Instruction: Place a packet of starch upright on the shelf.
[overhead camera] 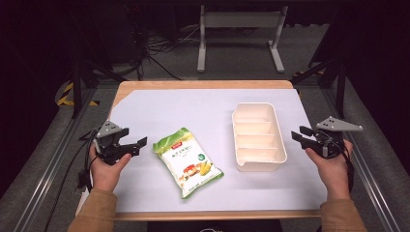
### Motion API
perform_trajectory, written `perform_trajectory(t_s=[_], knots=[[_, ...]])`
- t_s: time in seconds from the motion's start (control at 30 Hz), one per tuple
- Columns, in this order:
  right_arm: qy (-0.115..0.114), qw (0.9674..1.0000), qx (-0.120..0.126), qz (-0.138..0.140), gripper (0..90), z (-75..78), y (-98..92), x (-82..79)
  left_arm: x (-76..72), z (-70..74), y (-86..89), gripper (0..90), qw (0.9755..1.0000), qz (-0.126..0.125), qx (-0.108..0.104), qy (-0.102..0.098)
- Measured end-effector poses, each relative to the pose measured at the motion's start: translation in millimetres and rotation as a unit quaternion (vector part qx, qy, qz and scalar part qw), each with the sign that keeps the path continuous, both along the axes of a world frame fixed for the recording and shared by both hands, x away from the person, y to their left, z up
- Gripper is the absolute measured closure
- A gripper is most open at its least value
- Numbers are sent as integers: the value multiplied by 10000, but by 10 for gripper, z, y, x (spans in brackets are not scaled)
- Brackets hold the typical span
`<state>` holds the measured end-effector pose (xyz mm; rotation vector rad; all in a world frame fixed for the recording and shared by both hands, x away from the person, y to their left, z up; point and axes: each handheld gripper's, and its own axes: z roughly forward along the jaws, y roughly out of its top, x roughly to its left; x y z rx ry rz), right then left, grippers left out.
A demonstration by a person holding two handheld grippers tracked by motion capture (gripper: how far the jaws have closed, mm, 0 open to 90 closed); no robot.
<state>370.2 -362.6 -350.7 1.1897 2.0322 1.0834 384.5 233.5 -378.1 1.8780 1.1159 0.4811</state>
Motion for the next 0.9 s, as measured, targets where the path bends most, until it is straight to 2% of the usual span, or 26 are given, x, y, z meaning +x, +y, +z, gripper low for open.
perform_trajectory(t_s=[0.07, 0.13, 0.27, 0.33, 0.43, 0.57, 0.63, 0.7, 0.73, 0.8, 0.9], knots=[[47, 10000, 28, 50, 583, 2, 5, 6, 12, 2, -9, 208, 9999, 26, 4, 108], [8, 10000, 34, 80, 514, 14, 21, 2, 33, 2, -18, 197, 9996, -39, -21, 264], [25, 9999, -18, -125, 382, 35, 33, -10, 70, 10, -51, 178, 9984, -384, -32, 417], [70, 9999, 3, -102, 377, 28, 31, -25, 120, -1, -85, 172, 9970, -510, 11, 586], [98, 9999, 16, -52, 372, 16, 22, -61, 186, -37, -143, 172, 9951, -543, 125, 817], [129, 9999, 3, -55, 362, 14, 18, -83, 228, -61, -186, 172, 9943, -533, 209, 896], [148, 9999, 24, -31, 352, 4, 13, -94, 251, -76, -209, 172, 9935, -481, 235, 1007], [193, 9998, 10, -27, 343, -9, 16, -101, 301, -111, -217, 177, 9914, -314, 312, 1228], [213, 9998, -13, -24, 341, -14, 17, -105, 339, -142, -207, 179, 9888, -182, 364, 1435], [250, 9997, -59, -33, 343, -25, 19, -113, 382, -202, -196, 187, 9848, -113, 279, 1713], [313, 9994, -151, -85, 345, -47, 15, -113, 415, -257, -198, 186, 9827, -128, 311, 1824]])
